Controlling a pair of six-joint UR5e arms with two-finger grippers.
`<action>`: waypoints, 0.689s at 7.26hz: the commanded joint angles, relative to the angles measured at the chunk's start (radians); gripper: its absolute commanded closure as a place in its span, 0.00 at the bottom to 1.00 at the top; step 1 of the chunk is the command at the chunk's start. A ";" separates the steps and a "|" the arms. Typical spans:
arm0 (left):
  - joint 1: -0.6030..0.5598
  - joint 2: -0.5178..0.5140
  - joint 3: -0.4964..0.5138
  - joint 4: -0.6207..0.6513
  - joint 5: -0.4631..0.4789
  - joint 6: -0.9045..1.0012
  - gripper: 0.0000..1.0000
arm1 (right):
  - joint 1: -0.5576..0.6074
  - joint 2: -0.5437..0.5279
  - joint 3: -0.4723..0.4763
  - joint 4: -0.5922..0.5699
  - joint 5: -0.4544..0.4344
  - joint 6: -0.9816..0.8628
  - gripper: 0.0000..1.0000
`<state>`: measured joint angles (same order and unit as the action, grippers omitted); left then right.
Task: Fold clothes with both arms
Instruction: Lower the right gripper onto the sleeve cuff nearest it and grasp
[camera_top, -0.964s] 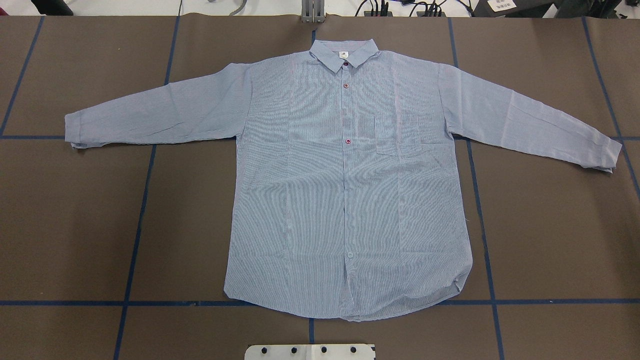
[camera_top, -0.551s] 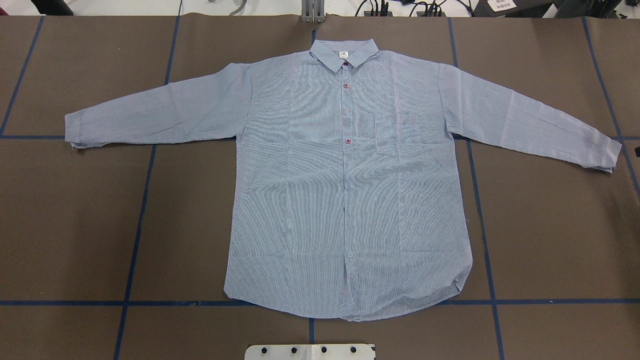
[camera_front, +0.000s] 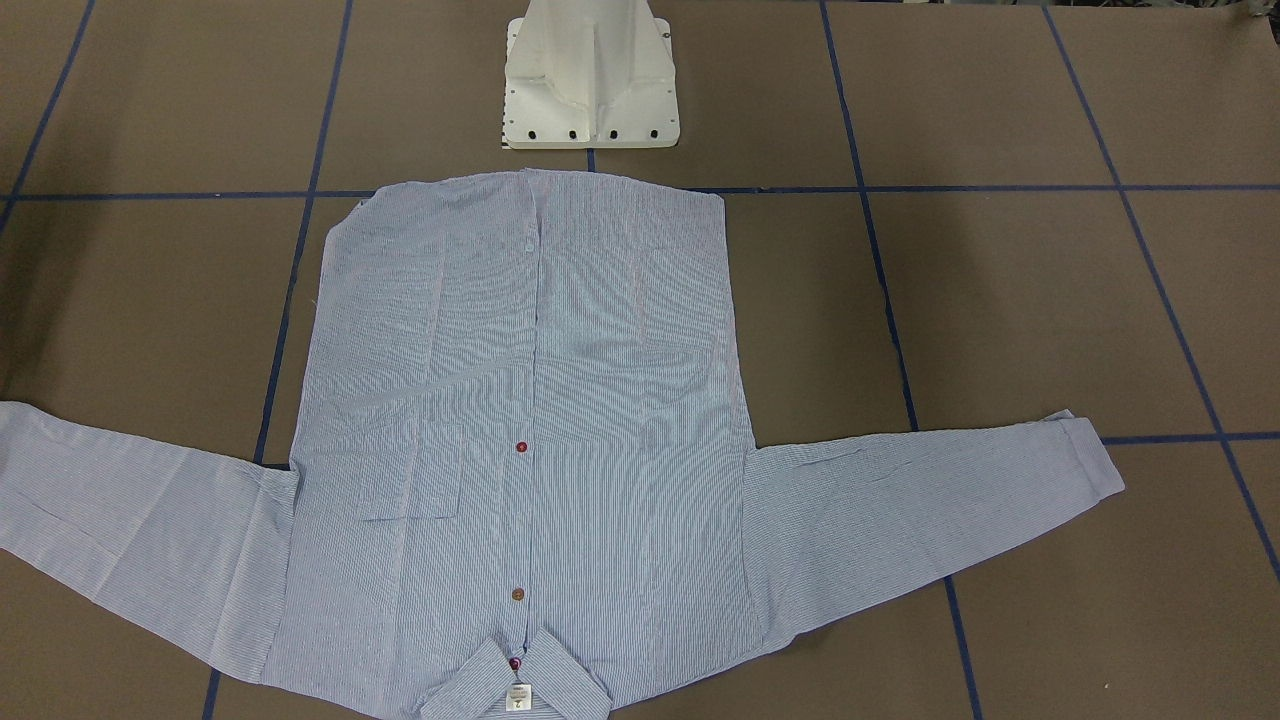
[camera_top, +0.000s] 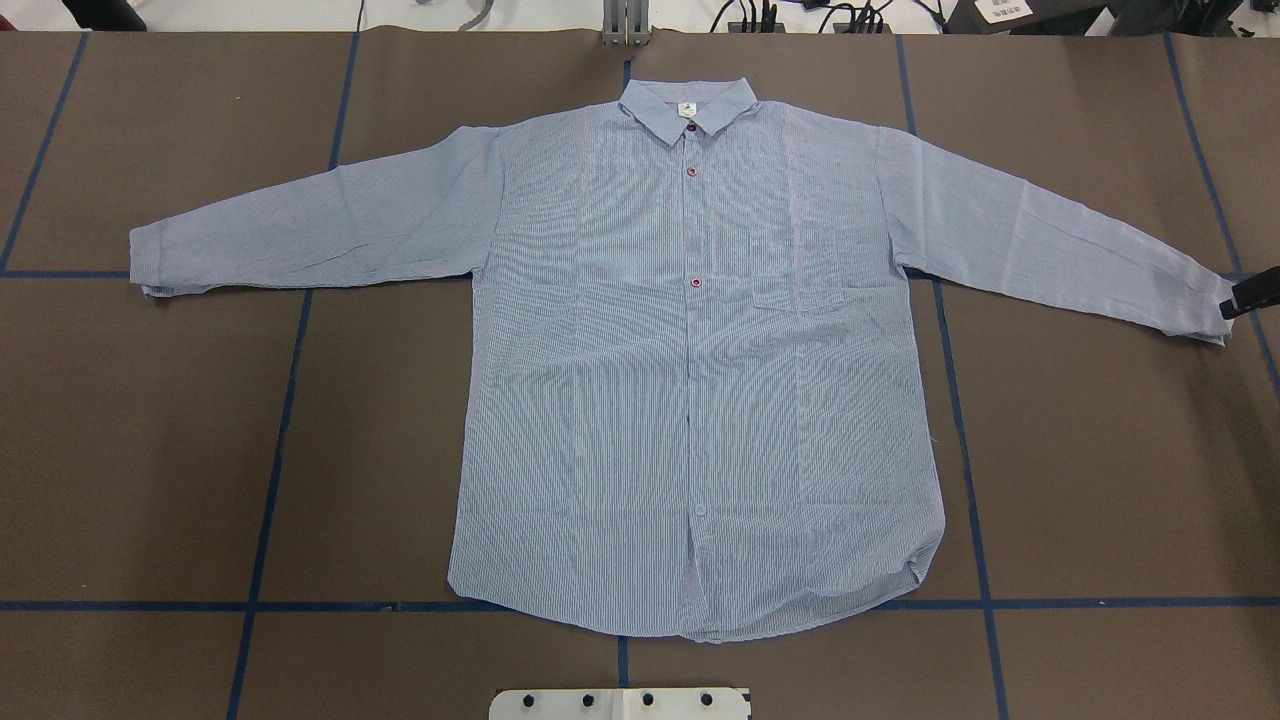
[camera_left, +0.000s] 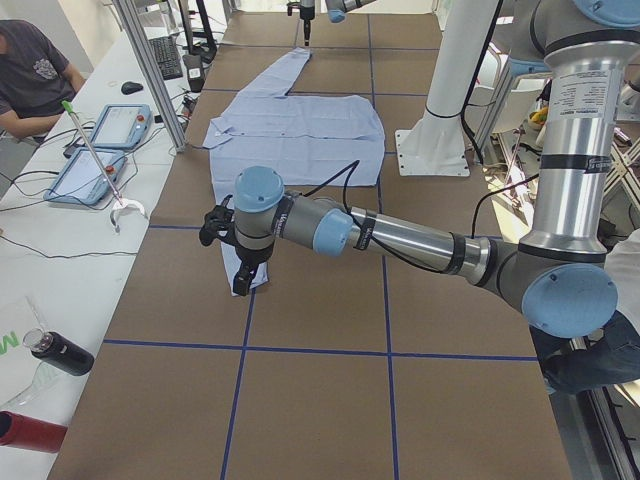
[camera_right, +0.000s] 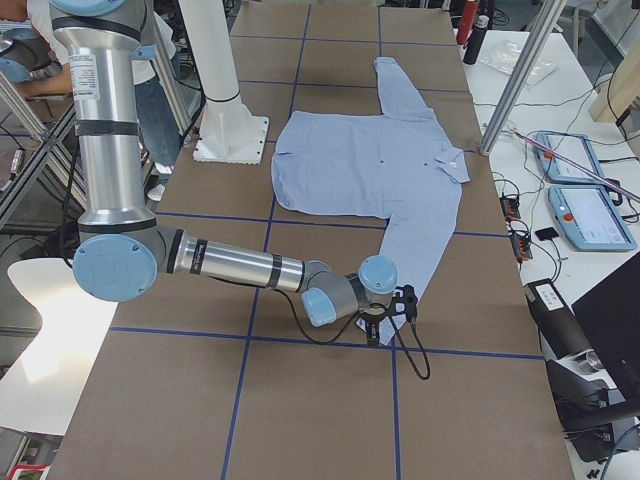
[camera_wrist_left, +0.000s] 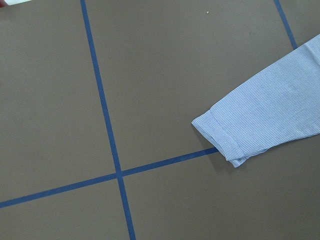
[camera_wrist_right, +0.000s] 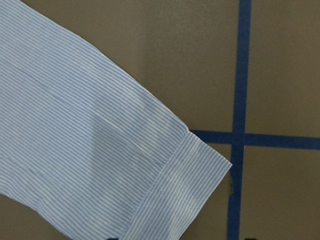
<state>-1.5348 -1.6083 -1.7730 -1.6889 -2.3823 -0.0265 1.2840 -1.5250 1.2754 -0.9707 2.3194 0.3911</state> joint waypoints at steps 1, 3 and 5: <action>-0.001 -0.001 0.000 0.000 0.000 0.000 0.00 | -0.023 0.000 -0.025 -0.002 -0.002 0.000 0.17; -0.001 -0.001 -0.003 0.000 0.000 0.000 0.00 | -0.040 0.002 -0.028 -0.005 -0.002 0.000 0.32; -0.001 -0.004 -0.003 0.000 0.000 -0.001 0.00 | -0.049 0.006 -0.030 -0.008 -0.002 0.000 0.46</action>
<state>-1.5355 -1.6101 -1.7760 -1.6889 -2.3823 -0.0265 1.2411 -1.5222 1.2472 -0.9761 2.3178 0.3911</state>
